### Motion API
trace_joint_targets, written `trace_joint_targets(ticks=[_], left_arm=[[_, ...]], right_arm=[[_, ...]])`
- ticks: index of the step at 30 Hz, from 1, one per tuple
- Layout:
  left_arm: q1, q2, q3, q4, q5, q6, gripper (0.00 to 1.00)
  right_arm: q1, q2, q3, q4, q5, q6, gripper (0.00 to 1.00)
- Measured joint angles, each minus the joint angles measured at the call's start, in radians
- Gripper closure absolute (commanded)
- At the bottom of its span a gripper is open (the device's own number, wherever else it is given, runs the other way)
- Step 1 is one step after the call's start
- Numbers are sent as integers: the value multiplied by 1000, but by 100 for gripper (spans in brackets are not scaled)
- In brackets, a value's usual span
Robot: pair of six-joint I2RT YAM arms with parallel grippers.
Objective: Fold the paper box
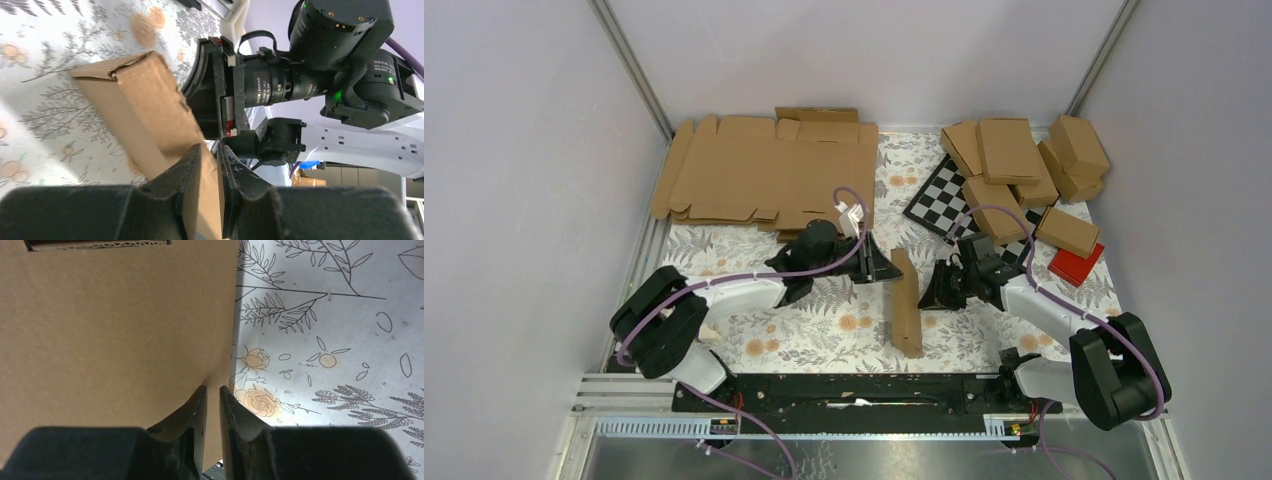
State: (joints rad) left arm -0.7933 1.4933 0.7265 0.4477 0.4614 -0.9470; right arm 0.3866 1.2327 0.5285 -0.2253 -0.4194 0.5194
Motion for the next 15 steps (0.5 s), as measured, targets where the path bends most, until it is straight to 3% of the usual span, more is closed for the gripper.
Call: trace_joint_targets(ticks=[9, 15], left_arm=[[-44, 79, 46, 68, 42, -29, 75], [-47, 56, 65, 11, 40, 7, 42]], right_arm=[[0, 2, -3, 17, -3, 3, 71], [0, 0, -3, 3, 10, -3, 64]])
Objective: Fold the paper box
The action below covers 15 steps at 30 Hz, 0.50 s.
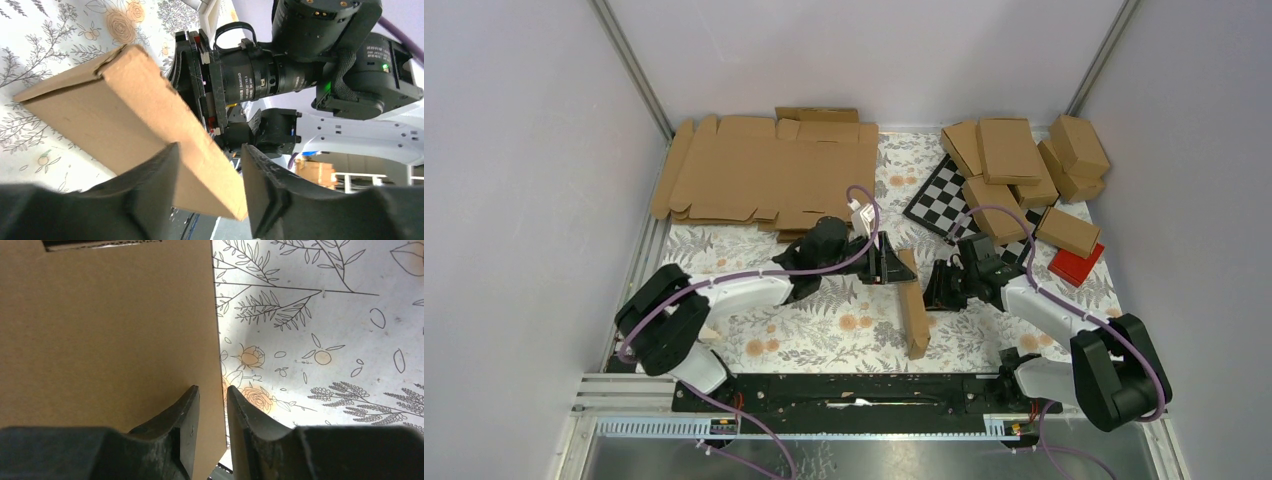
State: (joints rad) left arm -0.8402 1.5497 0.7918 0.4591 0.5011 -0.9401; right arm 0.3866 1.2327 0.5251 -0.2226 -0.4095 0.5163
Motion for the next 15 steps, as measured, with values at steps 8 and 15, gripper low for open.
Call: trace_joint_targets(ticks=[8, 15], left_arm=[[-100, -104, 133, -374, -140, 216, 1], [-356, -111, 238, -632, -325, 459, 1]], right_arm=[[0, -18, 1, -45, 6, -23, 53], [1, -27, 28, -104, 8, -39, 41]])
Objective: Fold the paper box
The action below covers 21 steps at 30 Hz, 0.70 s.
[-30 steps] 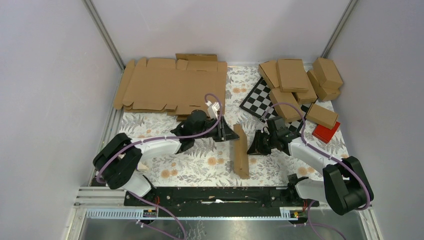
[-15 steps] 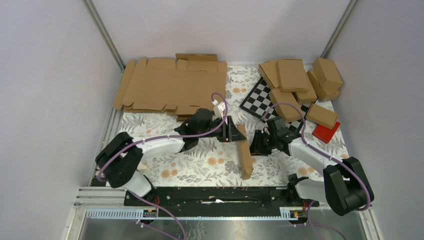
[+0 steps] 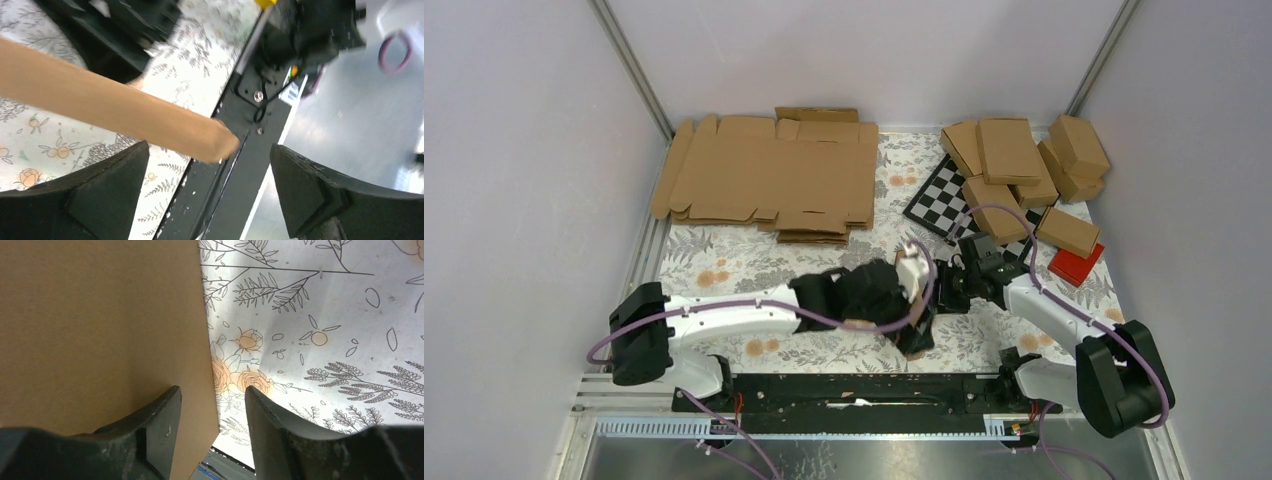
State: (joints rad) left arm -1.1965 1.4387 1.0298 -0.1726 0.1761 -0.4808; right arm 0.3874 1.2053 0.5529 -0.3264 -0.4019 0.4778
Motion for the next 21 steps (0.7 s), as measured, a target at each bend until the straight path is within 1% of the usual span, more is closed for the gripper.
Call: trace_joint_targets(ticks=[3, 5, 8, 13, 16, 18, 21], left_arm=[[-119, 0, 16, -57, -87, 102, 1], [-160, 0, 20, -77, -124, 148, 1], [-174, 0, 20, -98, -181, 194, 1], [-164, -28, -10, -97, -244, 202, 1], [-143, -131, -124, -34, -243, 179, 1], [-117, -220, -230, 35, -242, 146, 1], [-104, -325, -392, 158, -267, 79, 1]], right_arm=[[0, -14, 22, -31, 1, 0, 36], [0, -23, 37, -50, 1, 0, 30], [0, -31, 68, -88, 5, -3, 28], [0, -73, 143, -192, 32, -10, 29], [0, -124, 213, -259, 45, -11, 28], [0, -165, 249, -288, 40, -11, 28], [0, -226, 280, -314, -6, -5, 28]])
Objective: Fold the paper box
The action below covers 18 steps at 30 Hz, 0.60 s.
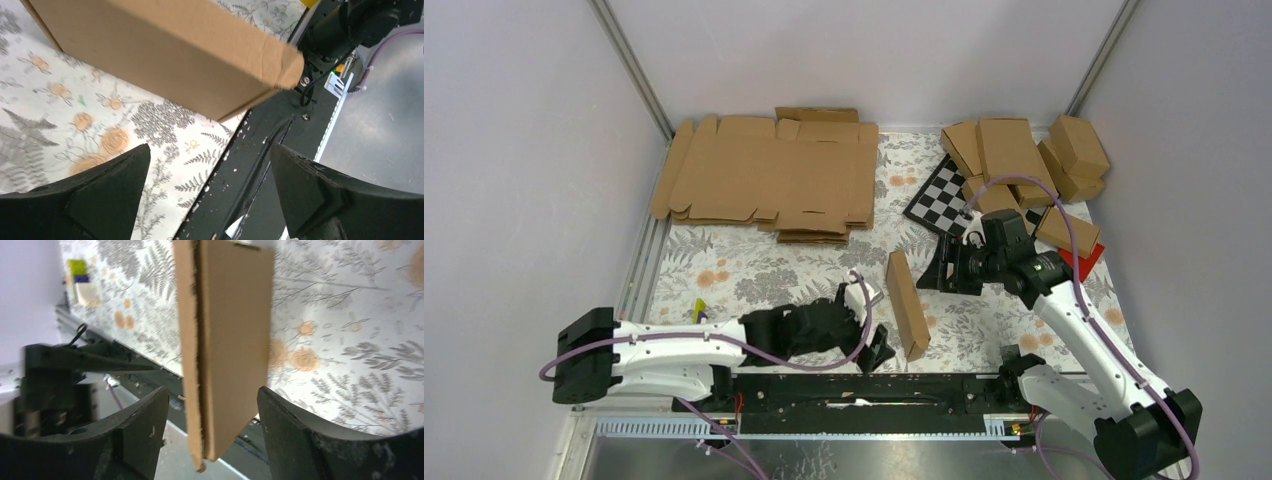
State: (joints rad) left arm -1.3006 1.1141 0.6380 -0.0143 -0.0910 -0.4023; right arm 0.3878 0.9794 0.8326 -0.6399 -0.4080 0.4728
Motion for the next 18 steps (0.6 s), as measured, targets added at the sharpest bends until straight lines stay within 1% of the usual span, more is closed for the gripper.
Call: trace_joint_targets(ticks=[3, 7, 9, 11, 14, 16, 18], left_arm=[[-64, -20, -92, 90, -69, -50, 1], [-175, 3, -124, 168, -184, -82, 1], [-218, 32, -124, 227, -243, -86, 1], [-252, 71, -122, 261, -300, -86, 1], [-277, 122, -118, 273, -358, -89, 1], [-278, 127, -122, 279, -381, -93, 1], [-275, 109, -137, 304, -393, -102, 1]], right_arm=[[1, -23, 3, -16, -63, 20, 28], [5, -17, 1, -29, -117, 43, 19], [22, -11, 0, -29, -116, 49, 16], [80, 1, 2, -33, -79, 54, 15], [237, 55, 24, -61, 12, 66, 19], [306, 100, 48, -79, 71, 73, 24], [343, 138, 69, -100, 148, 80, 29]])
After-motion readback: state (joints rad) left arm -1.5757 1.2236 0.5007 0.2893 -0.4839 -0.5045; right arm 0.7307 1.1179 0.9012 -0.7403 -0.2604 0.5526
